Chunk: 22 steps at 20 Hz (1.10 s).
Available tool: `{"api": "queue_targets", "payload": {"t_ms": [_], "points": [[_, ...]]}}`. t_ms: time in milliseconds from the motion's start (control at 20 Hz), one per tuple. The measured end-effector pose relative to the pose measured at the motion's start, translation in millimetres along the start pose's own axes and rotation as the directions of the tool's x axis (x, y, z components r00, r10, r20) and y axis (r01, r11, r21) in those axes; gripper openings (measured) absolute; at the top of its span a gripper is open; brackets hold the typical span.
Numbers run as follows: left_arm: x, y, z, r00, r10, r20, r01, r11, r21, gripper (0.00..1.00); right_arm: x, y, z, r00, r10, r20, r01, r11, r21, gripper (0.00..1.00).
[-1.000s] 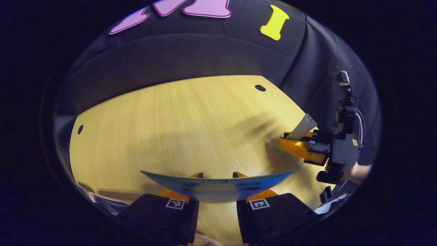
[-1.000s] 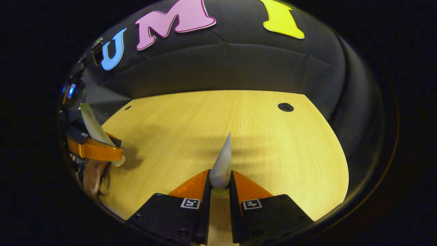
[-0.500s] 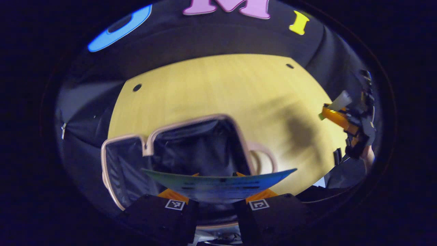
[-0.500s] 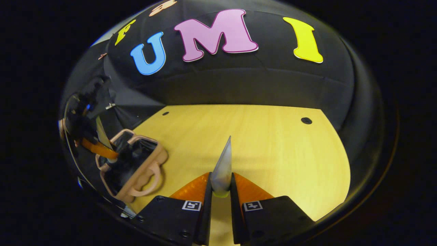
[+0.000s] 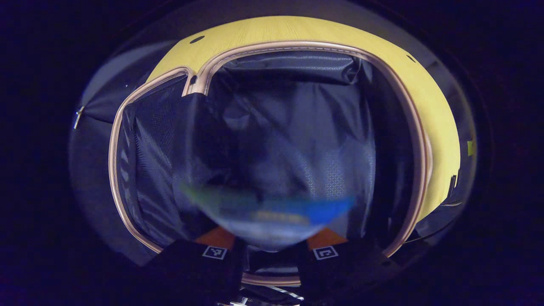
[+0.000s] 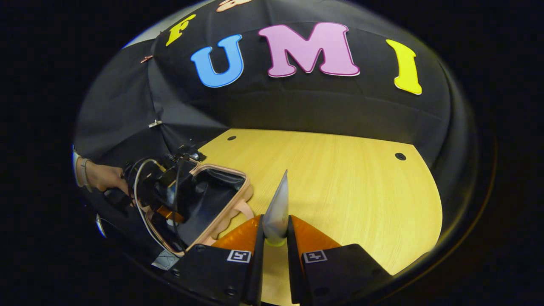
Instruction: First open the suitcase, pack the skin care products into it, and then close the suitcase.
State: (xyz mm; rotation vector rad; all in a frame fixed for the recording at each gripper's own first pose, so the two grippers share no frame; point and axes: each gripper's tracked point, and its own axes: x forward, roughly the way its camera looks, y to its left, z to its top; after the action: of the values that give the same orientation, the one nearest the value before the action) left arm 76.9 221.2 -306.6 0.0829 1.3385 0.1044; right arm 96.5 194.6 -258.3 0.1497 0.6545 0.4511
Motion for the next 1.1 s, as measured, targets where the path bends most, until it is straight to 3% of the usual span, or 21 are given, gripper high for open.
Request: {"api": "queue_targets", "payload": {"t_ms": [100, 150, 200, 300, 450, 500, 550, 650, 750, 900, 1000, 1050, 1100], "points": [[-6.4, -5.9, -2.6, 0.999, -0.035, 0.033, 0.036, 0.999, -0.013, 0.60, 4.1, 21.3, -6.3, 1.000, 0.015, -0.020, -0.015, 1.000, -0.011, 0.29], [-8.3, -11.4, -2.8, 0.997, -0.061, 0.050, 0.062, 0.998, -0.016, 0.82, 7.2, 31.5, -8.0, 0.999, 0.027, -0.033, -0.028, 1.000, -0.012, 0.29], [-20.6, -8.4, -0.6, 0.994, -0.063, 0.089, 0.065, 0.998, -0.017, 0.95, 10.0, 44.8, -8.7, 0.998, 0.050, -0.046, -0.051, 0.999, -0.006, 0.30], [-53.7, -6.6, 14.5, 0.969, -0.106, 0.221, 0.111, 0.994, -0.011, 0.98, 17.8, 74.2, -7.0, 0.992, 0.105, -0.072, -0.105, 0.994, 0.012, 0.30], [-104.0, 19.0, 39.6, 0.890, -0.172, 0.423, 0.162, 0.985, 0.060, 0.97, 33.2, 129.8, -23.5, 0.957, 0.212, -0.199, -0.192, 0.975, 0.116, 0.30], [-109.0, 44.4, 45.7, 0.863, -0.146, 0.484, 0.122, 0.989, 0.081, 0.97, 37.2, 148.7, -47.0, 0.922, 0.245, -0.300, -0.208, 0.966, 0.151, 0.29], [-107.6, 75.7, 42.5, 0.860, -0.083, 0.503, 0.064, 0.996, 0.056, 0.97, 38.9, 168.5, -67.9, 0.881, 0.281, -0.380, -0.233, 0.958, 0.169, 0.30], [-99.7, 136.7, 21.8, 0.874, 0.004, 0.486, 0.019, 0.999, -0.043, 0.98, 51.5, 185.7, -96.0, 0.851, 0.292, -0.437, -0.243, 0.956, 0.166, 0.30], [-95.4, 192.5, 1.7, 0.885, 0.056, 0.461, 0.022, 0.986, -0.163, 0.98, 63.9, 192.3, -117.4, 0.821, 0.251, -0.513, -0.176, 0.966, 0.192, 0.30], [-103.5, 272.4, -21.2, 0.885, 0.144, 0.443, 0.009, 0.946, -0.325, 0.98, 76.6, 194.7, -119.3, 0.807, 0.238, -0.541, -0.093, 0.955, 0.281, 0.30], [-101.6, 315.4, -35.2, 0.888, 0.204, 0.413, -0.025, 0.916, -0.400, 0.98, 80.5, 192.4, -123.7, 0.801, 0.204, -0.563, -0.067, 0.965, 0.255, 0.32], [-100.0, 334.3, -38.1, 0.887, 0.233, 0.400, -0.047, 0.905, -0.423, 0.98, 81.5, 198.3, -122.9, 0.799, 0.207, -0.564, -0.079, 0.967, 0.244, 0.36], [-96.8, 347.3, -42.1, 0.888, 0.252, 0.385, -0.064, 0.896, -0.439, 0.98, 78.9, 206.8, -117.8, 0.803, 0.220, -0.553, -0.094, 0.965, 0.247, 0.50]]}}
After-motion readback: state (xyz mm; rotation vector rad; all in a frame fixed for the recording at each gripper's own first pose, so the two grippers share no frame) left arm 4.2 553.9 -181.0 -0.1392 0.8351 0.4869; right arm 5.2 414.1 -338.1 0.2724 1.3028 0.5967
